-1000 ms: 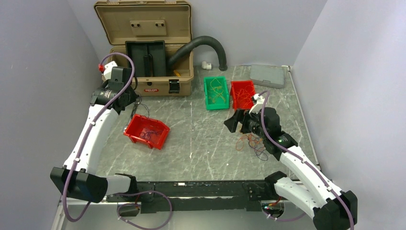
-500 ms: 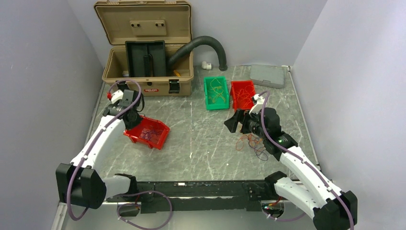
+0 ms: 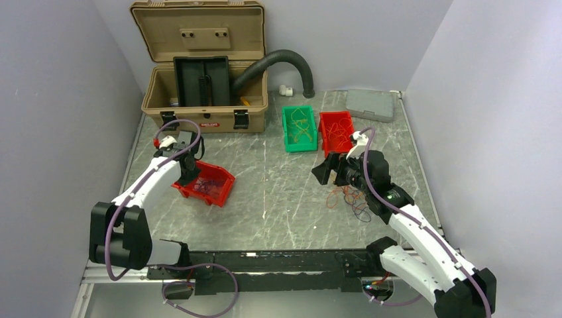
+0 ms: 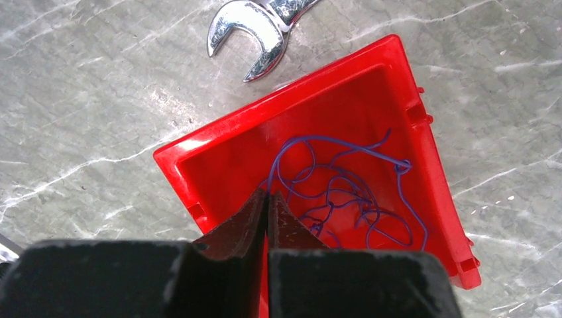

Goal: Untangle the cables

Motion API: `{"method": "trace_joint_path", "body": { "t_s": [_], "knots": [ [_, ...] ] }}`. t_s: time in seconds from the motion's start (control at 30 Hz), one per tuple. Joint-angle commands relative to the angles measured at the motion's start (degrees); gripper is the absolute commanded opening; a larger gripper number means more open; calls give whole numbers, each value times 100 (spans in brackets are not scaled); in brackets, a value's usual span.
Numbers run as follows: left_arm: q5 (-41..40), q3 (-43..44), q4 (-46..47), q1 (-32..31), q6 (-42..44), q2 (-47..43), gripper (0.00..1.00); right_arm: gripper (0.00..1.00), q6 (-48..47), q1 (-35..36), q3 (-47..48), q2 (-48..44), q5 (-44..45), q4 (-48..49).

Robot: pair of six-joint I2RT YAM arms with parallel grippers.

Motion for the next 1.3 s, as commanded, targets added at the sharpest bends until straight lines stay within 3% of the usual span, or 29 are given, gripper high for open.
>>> {"method": "trace_joint_path", "body": {
  "t_s": [0.0,0.1,0.3,0.43,0.53,0.77,0.97,1.17,1.27],
  "knots": [
    [15,45,278,20,-21,-42,11,95,-103,25,94,-187,363,-359],
    [282,129,359,0,438,-192,23,98,121,16,10,-303,1058,-702],
    [611,36,701,-237,1304,-1259,80,100,712,19,-143,-203,2279,-1225],
    [925,314,555,-240,1923,-1607,93,100,876,12,-1,93,2769,-1466],
    [1362,650,235,-248,2363,-1626,99,100,1027,-4,135,368,3243,-1643],
    [2686,678,406,-531,3264,-1897,99,98,1721,-397,235,690,4198,-2106],
    [3633,344,1036,-1114,3344,-2121,100,98,1287,-931,-72,857,3321,-1598],
    [3790,-160,1999,-1981,3104,-2184,100,99,1122,-1070,-141,1711,2630,-1348],
    [3764,-274,2170,-2153,3089,-2225,99,94,1153,-1078,-232,1930,2514,-1256]
  ]
}}
